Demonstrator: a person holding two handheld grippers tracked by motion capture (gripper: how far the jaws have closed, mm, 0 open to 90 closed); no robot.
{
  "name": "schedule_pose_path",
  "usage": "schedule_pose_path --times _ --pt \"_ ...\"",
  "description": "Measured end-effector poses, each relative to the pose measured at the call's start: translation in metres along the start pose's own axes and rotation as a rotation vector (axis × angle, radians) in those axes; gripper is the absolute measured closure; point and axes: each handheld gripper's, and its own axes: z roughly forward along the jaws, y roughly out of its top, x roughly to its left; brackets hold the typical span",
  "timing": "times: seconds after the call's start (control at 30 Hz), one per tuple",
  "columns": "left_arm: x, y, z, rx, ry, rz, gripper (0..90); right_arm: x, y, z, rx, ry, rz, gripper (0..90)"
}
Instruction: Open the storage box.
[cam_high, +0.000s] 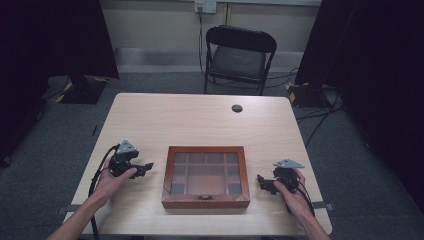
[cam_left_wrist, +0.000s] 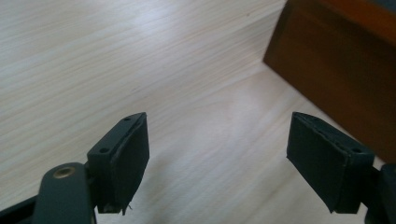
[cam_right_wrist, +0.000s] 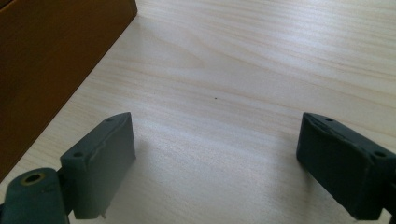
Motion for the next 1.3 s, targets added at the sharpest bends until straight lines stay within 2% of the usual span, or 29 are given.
schedule_pose_path --times 0.13,0.2,0.33,0.43,0.5,0.6,0.67,0.77,0.93,1.0,1.03,1.07,1.17,1.2,1.3 --pt "-0.009 0.011 -0.009 -0.058 -0.013 -0.002 22.8 0.0 0.0 0.0 0.0 0.0 0.0 10.8" --pt "-0.015 0.015 -0.013 -0.081 -0.027 0.012 22.9 0.0 0.0 0.0 0.0 0.001 -0.001 10.8" --pt "-0.027 0.022 -0.017 -0.109 -0.035 0.057 21.9 0.0 0.0 0.0 0.0 0.001 -0.001 10.8" --pt "-0.03 0.025 -0.019 -0.12 -0.044 0.061 22.0 0.0 0.0 0.0 0.0 0.001 -0.001 10.8" --pt "-0.037 0.029 -0.022 -0.142 -0.076 0.063 23.2 0.0 0.0 0.0 0.0 0.001 -0.001 10.8" --pt "-0.045 0.034 -0.026 -0.147 -0.098 0.089 24.6 0.0 0.0 0.0 0.0 0.001 -0.002 10.8" --pt "-0.05 0.036 -0.027 -0.151 -0.121 0.083 27.1 0.0 0.0 0.0 0.0 0.001 -0.001 10.8" --pt "-0.056 0.039 -0.028 -0.119 -0.168 0.08 29.1 0.0 0.0 0.0 -0.001 0.003 -0.003 10.8" --pt "-0.065 0.043 -0.03 -0.123 -0.205 0.09 32.3 -0.001 0.0 0.0 -0.002 0.007 -0.007 10.7" --pt "-0.072 0.046 -0.03 -0.121 -0.237 0.092 33.4 -0.001 0.0 0.0 -0.002 0.007 -0.007 10.7" --pt "-0.072 0.046 -0.03 -0.121 -0.237 0.092 33.6 -0.001 0.0 0.0 -0.002 0.007 -0.007 10.7" --pt "-0.077 0.047 -0.03 -0.121 -0.263 0.084 33.6 -0.001 0.0 0.0 -0.001 0.006 -0.006 10.7" --pt "-0.083 0.05 -0.029 -0.13 -0.271 0.09 33.5 -0.001 0.0 0.0 -0.002 0.006 -0.007 10.7" --pt "-0.086 0.05 -0.028 -0.13 -0.307 0.068 33.5 -0.001 0.0 0.0 -0.001 0.006 -0.006 10.7" --pt "-0.093 0.053 -0.028 -0.124 -0.351 0.081 37.1 -0.001 0.0 0.0 -0.001 0.006 -0.006 10.7"
